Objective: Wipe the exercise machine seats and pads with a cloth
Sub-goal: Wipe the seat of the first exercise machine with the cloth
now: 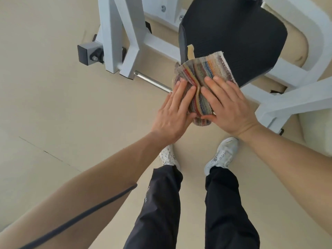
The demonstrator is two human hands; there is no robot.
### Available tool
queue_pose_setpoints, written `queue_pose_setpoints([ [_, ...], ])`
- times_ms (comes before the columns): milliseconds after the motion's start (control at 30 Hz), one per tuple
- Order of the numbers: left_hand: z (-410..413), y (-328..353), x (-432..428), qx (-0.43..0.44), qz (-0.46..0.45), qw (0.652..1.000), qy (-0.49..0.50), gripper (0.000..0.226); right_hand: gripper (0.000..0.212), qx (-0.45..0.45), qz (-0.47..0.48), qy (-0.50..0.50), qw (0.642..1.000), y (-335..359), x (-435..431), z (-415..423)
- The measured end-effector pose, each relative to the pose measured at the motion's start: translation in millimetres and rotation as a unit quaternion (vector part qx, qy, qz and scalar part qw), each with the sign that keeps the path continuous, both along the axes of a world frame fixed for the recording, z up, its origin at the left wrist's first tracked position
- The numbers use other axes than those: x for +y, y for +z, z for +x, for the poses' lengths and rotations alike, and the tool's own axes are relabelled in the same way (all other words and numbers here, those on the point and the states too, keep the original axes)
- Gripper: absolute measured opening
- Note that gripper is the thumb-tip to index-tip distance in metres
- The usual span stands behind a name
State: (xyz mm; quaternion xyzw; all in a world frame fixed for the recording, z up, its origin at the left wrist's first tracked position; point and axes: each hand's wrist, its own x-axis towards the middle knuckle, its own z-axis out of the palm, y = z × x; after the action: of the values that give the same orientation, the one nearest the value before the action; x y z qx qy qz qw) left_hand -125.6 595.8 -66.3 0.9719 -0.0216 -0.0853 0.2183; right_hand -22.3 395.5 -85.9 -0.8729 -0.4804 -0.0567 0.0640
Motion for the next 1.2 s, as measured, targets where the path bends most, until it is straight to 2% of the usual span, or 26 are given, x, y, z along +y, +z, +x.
queue_pose_setpoints([
  [133, 26.2, -13.1, 45.1, -0.037, 0.061, 0.988, -0.136, 0.071, 0.071, 0.017, 0.011, -0.122, 0.992, 8.1, 32.3, -30.7],
  [267, 68.9, -7.0, 87.9, -0.008, 0.119, 0.959, -0.256, 0.077, 0.066, 0.004, 0.009, -0.25, 0.968, 14.1, 83.4, -52.5],
  [333, 88.7, 0.3, 96.0, 0.005, 0.13, 0.95, -0.285, 0.08, 0.062, -0.002, 0.019, -0.276, 0.961, 13.7, 101.2, -51.9],
  [400, 94.0, 4.8, 94.4, 0.012, 0.133, 0.947, -0.293, 0.082, 0.06, -0.012, 0.038, -0.251, 0.967, 12.9, 98.6, -44.6],
  [467, 80.5, 5.3, 85.9, 0.015, 0.136, 0.954, -0.268, 0.079, 0.058, -0.027, 0.064, -0.167, 0.984, 10.9, 77.3, -35.4],
  [567, 46.2, 7.1, 62.5, 0.022, 0.103, 0.977, -0.186, 0.073, 0.058, -0.01, 0.07, -0.01, 0.997, 6.4, 41.2, -12.5],
  [667, 25.0, 12.5, 22.2, 0.03, 0.054, 0.994, -0.089, 0.074, 0.066, 0.021, 0.049, 0.077, 0.996, 0.7, 17.5, 18.2],
  [767, 21.6, 12.5, -11.4, 0.003, 0.058, 0.997, -0.05, 0.073, 0.075, 0.057, 0.033, 0.072, 0.995, -5.2, -1.6, 37.7],
  [867, 34.1, 11.5, -9.0, -0.041, 0.069, 0.991, -0.108, 0.073, 0.073, 0.079, 0.082, -0.051, 0.992, -12.3, -2.4, 20.2],
  [933, 49.0, 11.4, 6.6, -0.049, 0.049, 0.984, -0.162, 0.071, 0.065, 0.112, 0.177, -0.209, 0.955, -14.0, 19.0, -12.1],
  [967, 58.5, 12.4, 14.5, -0.039, 0.037, 0.982, -0.179, 0.07, 0.061, 0.149, 0.242, -0.293, 0.913, -12.8, 35.5, -28.5],
  [1033, 79.2, 15.0, 26.8, -0.012, 0.03, 0.977, -0.21, 0.066, 0.06, 0.229, 0.367, -0.418, 0.799, -4.5, 69.4, -52.3],
  [1100, 97.6, 19.5, 32.2, 0.018, 0.045, 0.968, -0.246, 0.065, 0.061, 0.284, 0.441, -0.48, 0.703, 5.8, 93.8, -63.0],
  [1200, 121.3, 23.7, 27.1, 0.058, 0.088, 0.956, -0.275, 0.067, 0.065, 0.329, 0.473, -0.537, 0.616, 15.7, 111.4, -61.2],
])
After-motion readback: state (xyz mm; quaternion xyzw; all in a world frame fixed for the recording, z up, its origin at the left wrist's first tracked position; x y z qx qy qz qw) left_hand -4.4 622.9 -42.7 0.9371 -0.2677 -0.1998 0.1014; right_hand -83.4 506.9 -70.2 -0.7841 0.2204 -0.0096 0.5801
